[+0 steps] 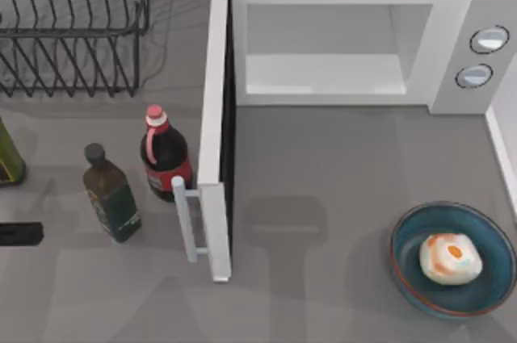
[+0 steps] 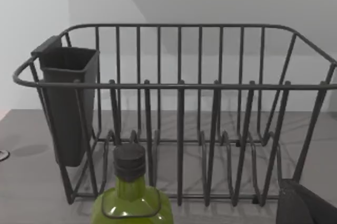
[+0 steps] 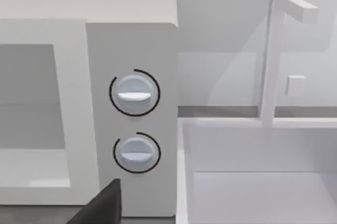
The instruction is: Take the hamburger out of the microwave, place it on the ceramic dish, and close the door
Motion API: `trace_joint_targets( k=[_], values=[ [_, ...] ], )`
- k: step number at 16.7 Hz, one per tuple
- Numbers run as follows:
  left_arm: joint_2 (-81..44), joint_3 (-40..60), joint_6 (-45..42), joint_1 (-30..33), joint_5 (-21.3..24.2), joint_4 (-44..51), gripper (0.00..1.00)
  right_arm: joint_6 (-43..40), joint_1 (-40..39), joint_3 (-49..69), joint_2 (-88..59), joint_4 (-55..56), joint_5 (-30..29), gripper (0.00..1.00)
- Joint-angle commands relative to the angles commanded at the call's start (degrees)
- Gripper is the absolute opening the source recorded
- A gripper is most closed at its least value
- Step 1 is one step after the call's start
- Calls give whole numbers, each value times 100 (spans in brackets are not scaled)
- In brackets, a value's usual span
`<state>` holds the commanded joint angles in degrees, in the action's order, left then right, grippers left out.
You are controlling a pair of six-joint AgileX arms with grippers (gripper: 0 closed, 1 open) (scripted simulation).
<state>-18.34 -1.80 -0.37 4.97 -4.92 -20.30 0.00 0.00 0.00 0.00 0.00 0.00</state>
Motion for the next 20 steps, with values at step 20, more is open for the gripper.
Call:
trace_joint_targets(
  k=[20],
  values=[
    [-887,1040,397,561,-364,766,0,0,0,0,0,0,0,100]
  ],
)
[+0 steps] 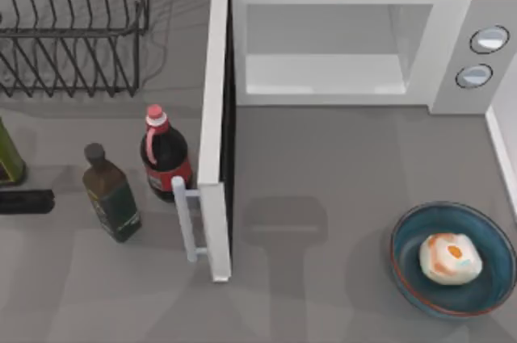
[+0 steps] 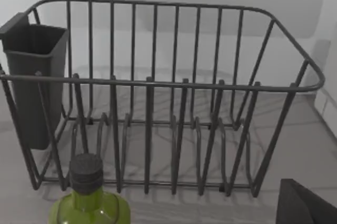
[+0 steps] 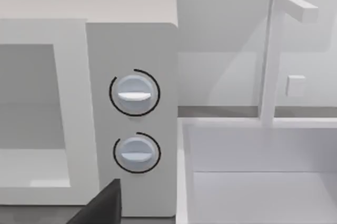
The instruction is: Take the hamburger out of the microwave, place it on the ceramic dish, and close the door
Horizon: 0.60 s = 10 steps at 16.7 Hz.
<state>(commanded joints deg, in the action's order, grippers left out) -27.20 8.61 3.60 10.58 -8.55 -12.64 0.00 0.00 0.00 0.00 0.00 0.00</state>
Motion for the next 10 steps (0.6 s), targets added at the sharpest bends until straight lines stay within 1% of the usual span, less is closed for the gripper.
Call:
trace_joint_targets(
  k=[2,6,8,10],
  values=[
    [-656,622,343,408,-250,678,0,0,0,0,0,0,0,100],
    [-2105,2033,1122,1305,-792,2510,0,0,0,0,0,0,0,100],
    [-2683,2658,1481,1704,-1028,3369,0,0,0,0,0,0,0,100],
    [-3110,3157,1775,2023,-1214,3996,0,0,0,0,0,0,0,100]
  ],
)
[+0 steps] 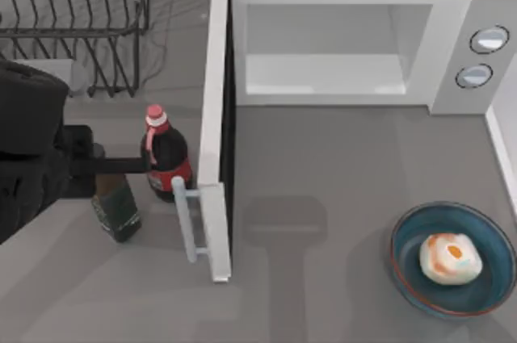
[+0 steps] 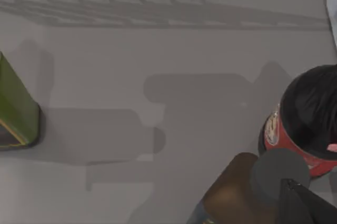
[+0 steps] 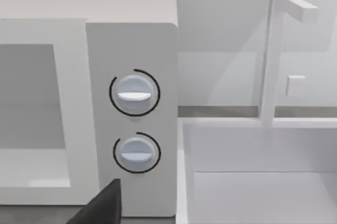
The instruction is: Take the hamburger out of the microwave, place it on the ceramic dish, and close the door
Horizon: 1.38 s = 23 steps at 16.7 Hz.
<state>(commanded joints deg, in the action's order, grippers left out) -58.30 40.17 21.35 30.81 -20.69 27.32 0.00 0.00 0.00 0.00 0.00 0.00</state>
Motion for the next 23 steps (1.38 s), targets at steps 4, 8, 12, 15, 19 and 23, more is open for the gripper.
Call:
trace_joint_targets(
  k=[4,8,12,15,19,23],
  values=[
    [-384,469,274,290,-166,519,0,0,0,0,0,0,0,100],
    [-361,452,271,266,-149,503,0,0,0,0,0,0,0,100],
    [-490,187,267,261,-152,120,0,0,0,0,0,0,0,100],
    [-721,-308,265,250,-166,-552,0,0,0,0,0,0,0,100],
    [-1056,-1086,250,244,-165,-1653,0,0,0,0,0,0,0,100],
    [-1242,-1443,237,261,-144,-2264,0,0,0,0,0,0,0,100]
  ],
)
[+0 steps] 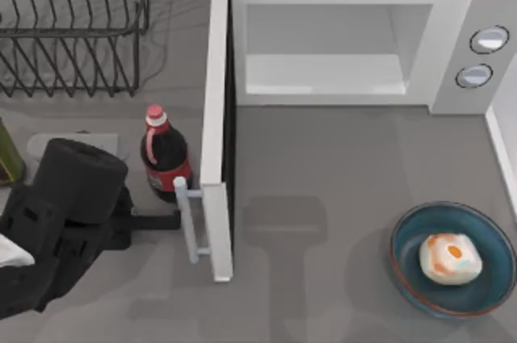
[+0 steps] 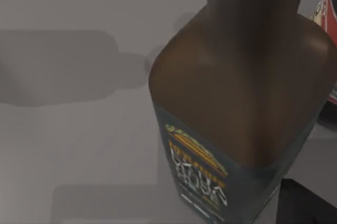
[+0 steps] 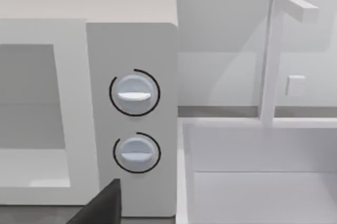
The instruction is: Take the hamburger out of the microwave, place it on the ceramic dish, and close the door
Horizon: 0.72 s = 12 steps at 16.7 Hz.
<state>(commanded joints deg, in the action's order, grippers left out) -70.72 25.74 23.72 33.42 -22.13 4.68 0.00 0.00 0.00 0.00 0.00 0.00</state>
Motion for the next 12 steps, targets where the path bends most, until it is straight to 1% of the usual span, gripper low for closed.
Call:
trace_joint_targets(
  k=[5,7,10,12],
  values=[
    [35,-1,12,6,-7,4,0,0,0,0,0,0,0,100],
    [142,-68,212,71,-92,-35,0,0,0,0,0,0,0,100],
    [110,-96,954,454,-415,9,0,0,0,0,0,0,0,100],
    [-147,34,1477,940,-673,177,0,0,0,0,0,0,0,100]
  ],
)
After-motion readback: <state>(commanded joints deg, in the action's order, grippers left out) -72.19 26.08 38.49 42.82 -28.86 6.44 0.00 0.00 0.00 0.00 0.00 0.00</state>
